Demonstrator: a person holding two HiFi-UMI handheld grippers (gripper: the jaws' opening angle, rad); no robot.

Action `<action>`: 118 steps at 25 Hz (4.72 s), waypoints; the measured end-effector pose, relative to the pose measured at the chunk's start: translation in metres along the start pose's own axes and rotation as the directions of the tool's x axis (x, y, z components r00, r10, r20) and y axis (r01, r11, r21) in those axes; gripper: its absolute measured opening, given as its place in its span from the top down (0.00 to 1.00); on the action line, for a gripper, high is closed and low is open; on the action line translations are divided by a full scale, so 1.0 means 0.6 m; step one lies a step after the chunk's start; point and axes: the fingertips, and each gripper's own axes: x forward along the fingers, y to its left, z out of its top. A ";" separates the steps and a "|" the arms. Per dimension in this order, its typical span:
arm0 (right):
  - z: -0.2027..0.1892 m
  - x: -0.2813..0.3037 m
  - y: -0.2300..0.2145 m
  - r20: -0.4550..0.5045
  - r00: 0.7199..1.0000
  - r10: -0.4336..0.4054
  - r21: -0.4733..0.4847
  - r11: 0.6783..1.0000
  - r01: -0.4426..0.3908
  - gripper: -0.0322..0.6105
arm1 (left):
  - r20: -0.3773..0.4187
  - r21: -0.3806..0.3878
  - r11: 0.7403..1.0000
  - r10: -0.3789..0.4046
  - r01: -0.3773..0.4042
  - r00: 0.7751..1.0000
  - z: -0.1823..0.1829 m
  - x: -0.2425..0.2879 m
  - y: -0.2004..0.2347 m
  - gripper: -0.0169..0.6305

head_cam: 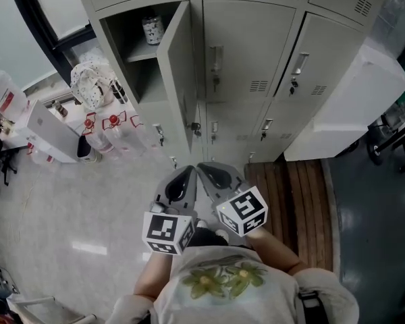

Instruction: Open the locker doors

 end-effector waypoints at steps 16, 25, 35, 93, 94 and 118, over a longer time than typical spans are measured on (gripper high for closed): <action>0.030 0.044 -0.074 0.017 0.987 -0.158 0.011 0.987 0.157 0.90 | 0.023 -0.033 0.989 -0.144 0.145 0.989 0.037 0.061 0.049 0.93; 0.043 0.063 -0.116 0.046 0.964 -0.261 -0.034 0.964 0.263 0.90 | 0.027 -0.037 0.980 -0.194 0.195 0.981 0.033 0.085 0.054 0.93; 0.095 0.077 -0.204 0.085 0.972 -0.218 -0.048 0.974 0.222 0.90 | 0.004 -0.031 0.988 -0.150 0.150 0.989 0.047 0.141 0.019 0.93; 0.144 0.293 -0.420 0.040 0.978 -0.206 -0.099 0.973 0.209 0.71 | 0.020 -0.011 0.992 0.129 -0.129 0.991 0.064 0.202 0.060 0.93; 0.144 0.291 -0.419 0.043 0.977 -0.209 -0.100 0.972 0.213 0.71 | 0.021 -0.014 0.992 0.128 -0.128 0.992 0.064 0.201 0.060 0.93; 0.134 0.222 -0.385 0.064 0.957 -0.283 -0.117 0.950 0.289 0.77 | -0.015 -0.028 0.997 0.070 -0.070 0.997 0.044 0.177 0.035 0.93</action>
